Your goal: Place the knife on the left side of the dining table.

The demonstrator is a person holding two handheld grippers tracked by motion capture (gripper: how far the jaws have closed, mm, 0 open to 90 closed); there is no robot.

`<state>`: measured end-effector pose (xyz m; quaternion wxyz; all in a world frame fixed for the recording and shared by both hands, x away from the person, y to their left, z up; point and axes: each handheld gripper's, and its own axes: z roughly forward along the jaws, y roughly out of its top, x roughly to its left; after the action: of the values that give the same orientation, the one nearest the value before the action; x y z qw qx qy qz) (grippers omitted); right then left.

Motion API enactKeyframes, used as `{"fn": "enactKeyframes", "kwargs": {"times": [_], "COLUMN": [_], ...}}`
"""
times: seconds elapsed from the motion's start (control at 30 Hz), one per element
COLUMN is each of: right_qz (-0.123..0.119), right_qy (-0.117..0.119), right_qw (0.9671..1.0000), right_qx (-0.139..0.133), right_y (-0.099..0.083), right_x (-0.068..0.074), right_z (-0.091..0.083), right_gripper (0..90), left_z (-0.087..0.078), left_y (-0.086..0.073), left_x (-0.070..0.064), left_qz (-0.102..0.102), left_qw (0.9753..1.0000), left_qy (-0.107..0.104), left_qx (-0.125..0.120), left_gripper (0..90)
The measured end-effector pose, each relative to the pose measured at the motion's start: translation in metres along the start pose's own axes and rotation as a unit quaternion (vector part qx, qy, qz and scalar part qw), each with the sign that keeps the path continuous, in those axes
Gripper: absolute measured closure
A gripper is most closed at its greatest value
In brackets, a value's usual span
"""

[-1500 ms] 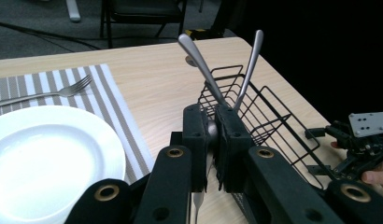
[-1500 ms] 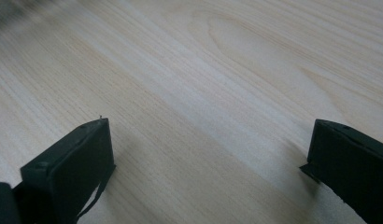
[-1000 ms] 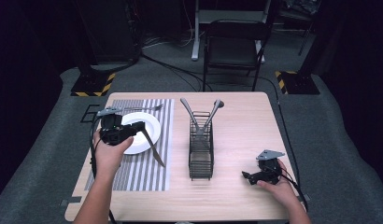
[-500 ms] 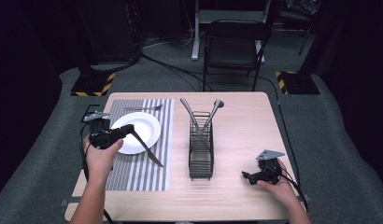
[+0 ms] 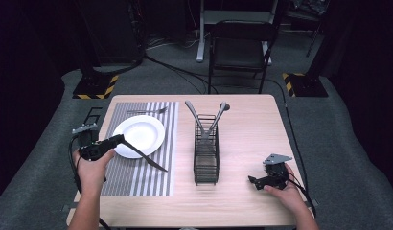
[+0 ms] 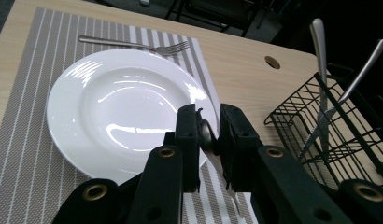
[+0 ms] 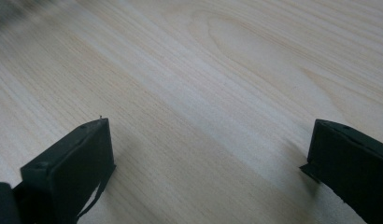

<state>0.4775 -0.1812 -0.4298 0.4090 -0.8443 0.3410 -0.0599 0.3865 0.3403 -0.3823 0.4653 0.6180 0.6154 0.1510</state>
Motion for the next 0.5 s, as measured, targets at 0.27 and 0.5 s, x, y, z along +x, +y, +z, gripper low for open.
{"fn": "enactKeyframes", "kwargs": {"times": [0.27, 0.5], "right_qz": [0.000, 0.000], "right_qy": [0.000, 0.003], "right_qw": [1.0000, 1.0000], "right_qx": [0.000, 0.000], "right_y": [0.000, 0.000], "right_x": [0.000, 0.000], "right_z": [0.000, 0.000], "right_gripper": [0.0, 0.0], "left_z": [-0.001, 0.000], "left_y": [-0.014, -0.024], "left_x": [0.022, 0.034], "left_qz": [-0.032, -0.047], "left_qw": [0.9994, 0.9986], "left_qy": [0.011, 0.020], "left_qx": [-0.005, -0.016], "left_gripper": [75.6, 74.3]}}
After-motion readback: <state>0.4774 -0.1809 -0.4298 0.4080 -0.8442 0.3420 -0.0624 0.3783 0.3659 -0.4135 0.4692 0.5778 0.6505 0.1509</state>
